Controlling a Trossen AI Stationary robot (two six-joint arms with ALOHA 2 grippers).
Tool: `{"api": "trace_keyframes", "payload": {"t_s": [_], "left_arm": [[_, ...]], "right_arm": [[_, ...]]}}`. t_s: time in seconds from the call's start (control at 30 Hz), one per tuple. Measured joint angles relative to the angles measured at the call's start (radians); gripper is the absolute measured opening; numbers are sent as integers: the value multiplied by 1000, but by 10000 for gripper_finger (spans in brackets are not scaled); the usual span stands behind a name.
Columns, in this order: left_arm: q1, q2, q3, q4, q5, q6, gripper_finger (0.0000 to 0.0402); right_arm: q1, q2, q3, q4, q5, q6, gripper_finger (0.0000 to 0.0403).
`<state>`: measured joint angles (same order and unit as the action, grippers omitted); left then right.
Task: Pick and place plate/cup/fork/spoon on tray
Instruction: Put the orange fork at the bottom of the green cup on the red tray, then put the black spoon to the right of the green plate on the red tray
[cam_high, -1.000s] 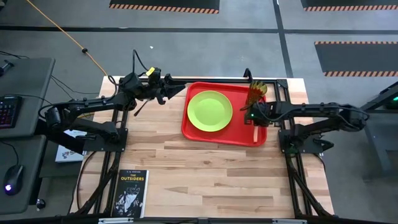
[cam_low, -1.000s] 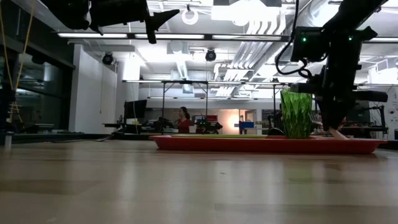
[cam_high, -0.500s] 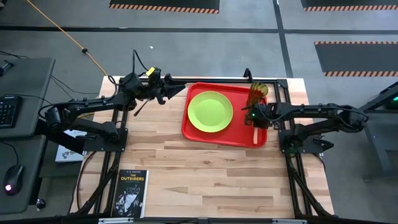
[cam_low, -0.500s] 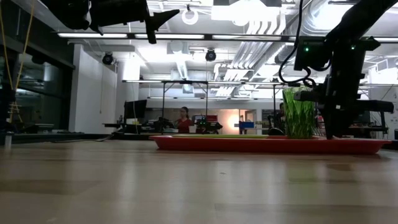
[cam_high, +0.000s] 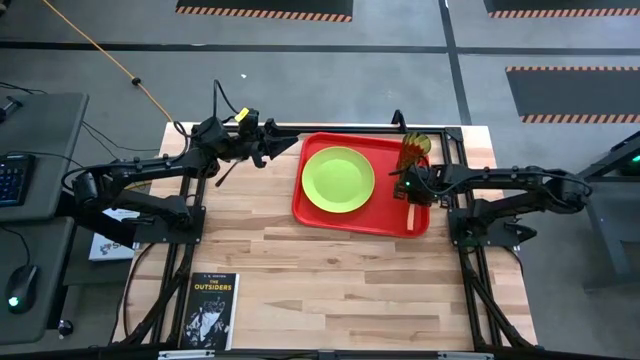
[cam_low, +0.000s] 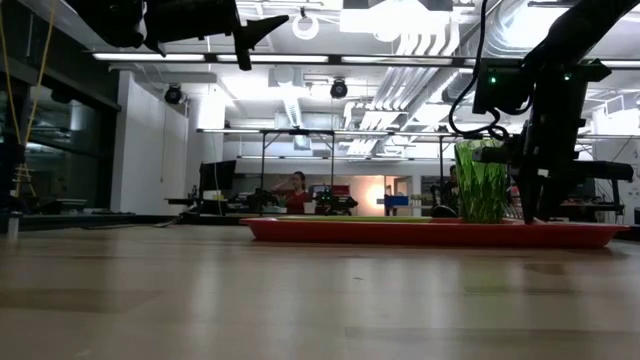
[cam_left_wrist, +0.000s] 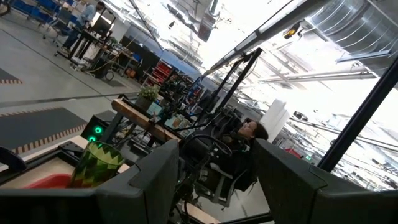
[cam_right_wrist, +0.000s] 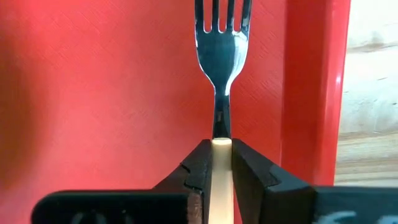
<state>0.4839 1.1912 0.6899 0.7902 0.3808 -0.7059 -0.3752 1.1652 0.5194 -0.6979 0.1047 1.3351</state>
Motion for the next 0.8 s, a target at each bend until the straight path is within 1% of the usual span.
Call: {"api": "trace_keyframes", "payload": {"t_s": [0.27, 0.37, 0.47, 0.6, 0.67, 0.73, 0.8], "left_arm": [[0, 0, 0, 0, 0, 0, 200], [0, 0, 0, 0, 1, 0, 200], [0, 0, 0, 0, 2, 0, 200], [0, 0, 0, 0, 2, 0, 200], [1, 0, 0, 0, 2, 0, 200], [6, -2, 0, -1, 11, 0, 200], [18, -6, 0, -1, 48, 0, 200]], "right_arm": [[0, 0, 0, 0, 11, 0, 105], [0, 0, 0, 0, 19, 0, 123], [0, -2, 8, -10, 15, -36, 131], [12, -49, 57, -70, -9, -120, 133], [42, -94, 97, -122, 1, -139, 133], [89, -152, 134, -164, 35, -145, 133], [151, -216, 154, -175, 66, -134, 133]]}}
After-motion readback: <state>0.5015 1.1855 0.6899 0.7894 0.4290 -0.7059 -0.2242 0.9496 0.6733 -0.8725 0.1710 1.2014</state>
